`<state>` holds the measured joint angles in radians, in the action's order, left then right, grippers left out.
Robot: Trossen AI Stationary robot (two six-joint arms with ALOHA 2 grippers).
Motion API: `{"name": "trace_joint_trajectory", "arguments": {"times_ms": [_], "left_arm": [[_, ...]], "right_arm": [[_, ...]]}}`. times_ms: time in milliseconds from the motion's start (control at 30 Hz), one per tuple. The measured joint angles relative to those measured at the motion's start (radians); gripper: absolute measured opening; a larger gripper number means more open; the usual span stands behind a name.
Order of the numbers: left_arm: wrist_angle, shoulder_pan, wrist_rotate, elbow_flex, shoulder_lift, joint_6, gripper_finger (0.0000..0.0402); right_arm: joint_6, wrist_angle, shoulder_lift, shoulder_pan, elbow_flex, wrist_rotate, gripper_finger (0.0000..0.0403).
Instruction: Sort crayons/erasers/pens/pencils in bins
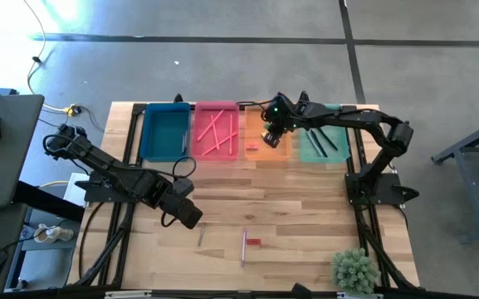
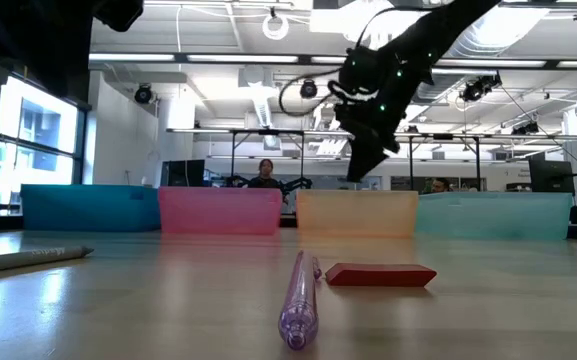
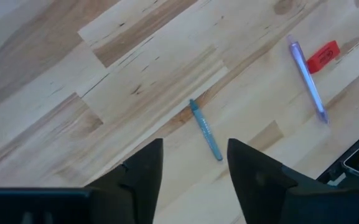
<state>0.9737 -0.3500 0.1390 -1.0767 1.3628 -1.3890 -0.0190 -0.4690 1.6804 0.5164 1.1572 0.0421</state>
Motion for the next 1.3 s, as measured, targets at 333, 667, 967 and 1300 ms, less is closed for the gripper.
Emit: {"name": "trace_joint_trajectory", "arguments": {"times_ms": [333, 667, 967, 1300], "left_arm": [[-0.090, -0.022, 0.005, 0.000, 0.025, -0.093, 0.0189], [-0.194, -0.058, -0.019, 0.000, 0.164, -0.109, 0.0173], [-0.230, -0.073, -0.064, -0.001, 0.260, -0.200, 0.0172], [-0.274, -0.077, -0.093, 0.000, 0.383, -0.250, 0.0172]], "right_arm": [[0.093, -0.066, 0.062, -0.003, 0.000, -0.016, 0.0084], [0.087, -0.069, 0.066, -0.026, -0.001, -0.020, 0.0098], [0.103, -0.074, 0.066, -0.026, 0.000, -0.020, 0.0177], [0.116, -0.107, 0.063, -0.026, 0.002, -0.024, 0.0186]]}}
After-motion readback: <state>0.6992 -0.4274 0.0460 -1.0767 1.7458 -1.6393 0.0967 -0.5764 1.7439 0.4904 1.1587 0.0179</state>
